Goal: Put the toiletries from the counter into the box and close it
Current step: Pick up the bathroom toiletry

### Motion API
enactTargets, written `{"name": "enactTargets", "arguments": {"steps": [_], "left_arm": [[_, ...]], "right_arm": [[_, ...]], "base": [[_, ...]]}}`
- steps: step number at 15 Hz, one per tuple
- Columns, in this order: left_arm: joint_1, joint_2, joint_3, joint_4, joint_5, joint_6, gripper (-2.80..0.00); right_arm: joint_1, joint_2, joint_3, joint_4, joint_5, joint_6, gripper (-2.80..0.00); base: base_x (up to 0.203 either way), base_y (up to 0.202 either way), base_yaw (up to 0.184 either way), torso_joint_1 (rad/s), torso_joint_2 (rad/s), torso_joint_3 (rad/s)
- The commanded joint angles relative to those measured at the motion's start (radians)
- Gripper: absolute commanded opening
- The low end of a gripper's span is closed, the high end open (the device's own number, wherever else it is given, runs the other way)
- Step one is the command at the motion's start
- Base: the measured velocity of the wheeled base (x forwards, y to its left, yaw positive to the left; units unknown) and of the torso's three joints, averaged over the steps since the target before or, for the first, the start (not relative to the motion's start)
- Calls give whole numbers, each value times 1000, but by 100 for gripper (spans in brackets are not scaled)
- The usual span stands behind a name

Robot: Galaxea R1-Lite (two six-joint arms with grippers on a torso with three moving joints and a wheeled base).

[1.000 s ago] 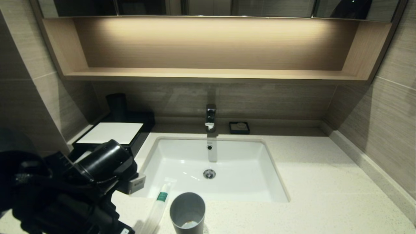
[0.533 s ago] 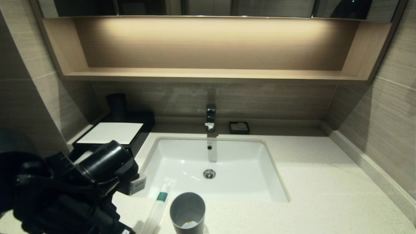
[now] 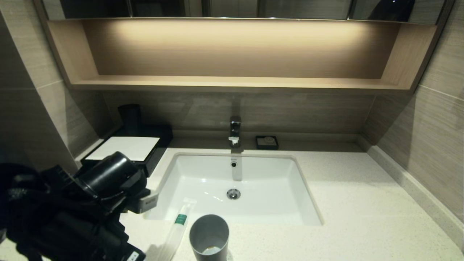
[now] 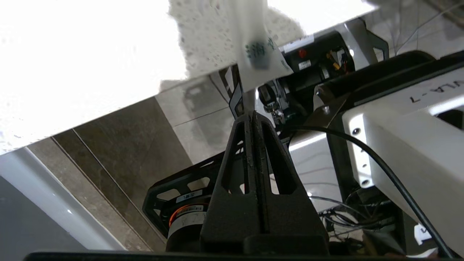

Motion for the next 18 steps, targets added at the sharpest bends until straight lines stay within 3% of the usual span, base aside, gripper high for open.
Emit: {"name": "enactTargets", "arguments": {"steps": [1, 6, 12, 18], "left_arm": [[35, -2, -23, 6, -4, 5, -280], [38, 32, -150, 27, -10, -17, -280], [36, 200, -335, 81, -5, -18, -280], [36, 315, -427, 95, -4, -29, -280]], "right_arm": [[0, 2, 1, 0, 1, 0, -280], [0, 2, 1, 0, 0, 0, -280], [0, 2, 1, 0, 0, 0, -280], [0, 2, 0, 0, 0, 0, -280]], "base": [[0, 0, 0, 0, 0, 0], [0, 0, 0, 0, 0, 0], [0, 0, 0, 0, 0, 0], [0, 0, 0, 0, 0, 0]]}}
